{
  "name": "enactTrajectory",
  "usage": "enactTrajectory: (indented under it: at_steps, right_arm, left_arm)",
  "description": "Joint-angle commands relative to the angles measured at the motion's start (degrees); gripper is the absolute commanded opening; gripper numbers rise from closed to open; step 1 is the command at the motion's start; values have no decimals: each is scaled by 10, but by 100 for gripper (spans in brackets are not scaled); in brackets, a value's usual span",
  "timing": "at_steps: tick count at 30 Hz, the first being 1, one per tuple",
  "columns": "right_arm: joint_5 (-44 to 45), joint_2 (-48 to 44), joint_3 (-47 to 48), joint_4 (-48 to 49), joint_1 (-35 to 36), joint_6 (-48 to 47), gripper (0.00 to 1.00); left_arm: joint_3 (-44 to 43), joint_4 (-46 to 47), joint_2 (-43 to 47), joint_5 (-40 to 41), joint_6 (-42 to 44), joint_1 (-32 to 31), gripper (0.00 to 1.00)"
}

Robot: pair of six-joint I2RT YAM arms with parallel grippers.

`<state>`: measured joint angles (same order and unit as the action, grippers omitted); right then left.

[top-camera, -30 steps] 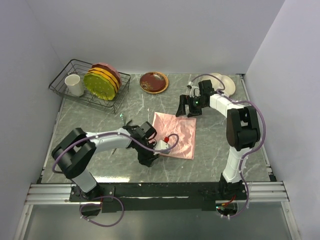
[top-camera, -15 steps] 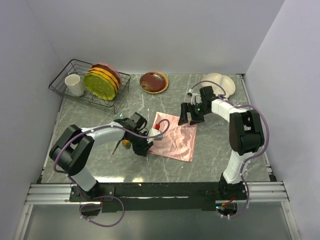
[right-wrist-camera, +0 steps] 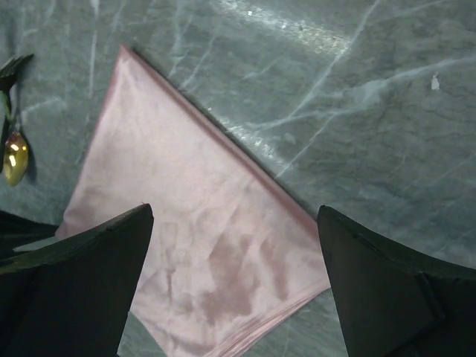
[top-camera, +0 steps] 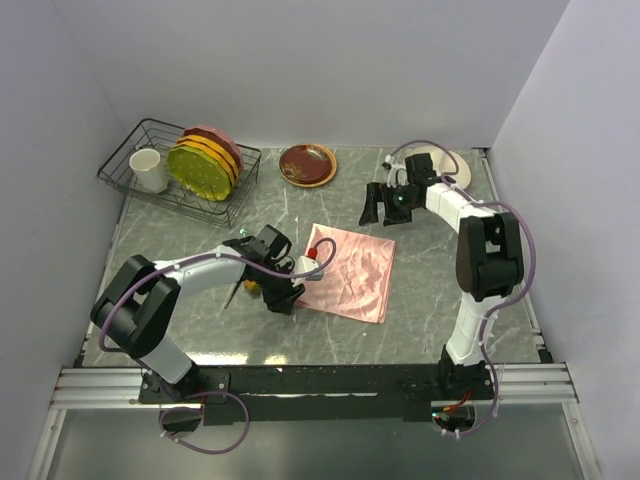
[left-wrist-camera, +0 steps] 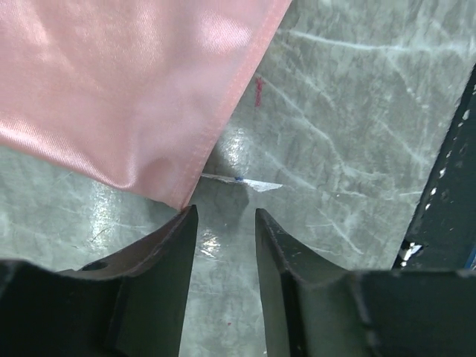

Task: Fold the napkin into a case and place the utensils inside
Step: Rotate the square-folded napkin at the center of the board.

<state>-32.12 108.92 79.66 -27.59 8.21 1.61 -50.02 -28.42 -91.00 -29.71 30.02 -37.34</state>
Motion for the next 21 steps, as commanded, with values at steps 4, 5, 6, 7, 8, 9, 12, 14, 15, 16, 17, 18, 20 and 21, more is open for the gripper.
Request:
enactTrajectory:
  at_steps: [4, 5, 6, 7, 8, 9, 12, 14, 15, 16, 17, 18, 20, 21]
  right_arm:
    - [11, 49, 11, -25, -6, -34, 100]
    - [8, 51, 8, -30, -7, -38, 100]
    - [2, 48, -5, -38, -13, -42, 100]
    - [-1, 42, -14, -41, -15, -45, 100]
    - [-5, 37, -24, -44, -17, -52, 100]
    - [-9, 31, -44, -51, -18, -55, 100]
    - [-32, -4, -98, -62, -20, -57, 99]
    - [-45, -35, -127, -62, -19, -42, 98]
    - [-51, -44, -151, -64, -20, -35, 98]
    - [-65, -61, -166, -63, -19, -28, 98]
    - [-72, -69, -195, -61, -16, -17, 98]
    - [-77, -77, -208, -59, -15, -2, 98]
    - [-99, -94, -246, -49, -7, 23, 98]
    - [-106, -99, -258, -46, -4, 31, 98]
  left_arm:
    - [6, 22, 28, -3, -46, -19, 47]
    - [12, 26, 28, 0, -57, -19, 48]
    - [15, 32, 31, 6, -62, -19, 48]
    - [20, 33, 35, 6, -66, -17, 48]
    - [22, 35, 36, 6, -69, -16, 48]
    - [26, 40, 41, 6, -72, -12, 48]
    - [35, 59, 45, 18, -80, -1, 48]
    - [38, 68, 40, 33, -80, 10, 48]
    - [38, 76, 29, 37, -78, 24, 49]
    - [38, 81, 23, 45, -74, 33, 49]
    - [37, 87, 17, 48, -73, 51, 49]
    - [35, 93, 3, 51, -72, 60, 49]
    - [27, 113, -8, 58, -77, 87, 50]
    - [24, 120, -21, 59, -80, 94, 50]
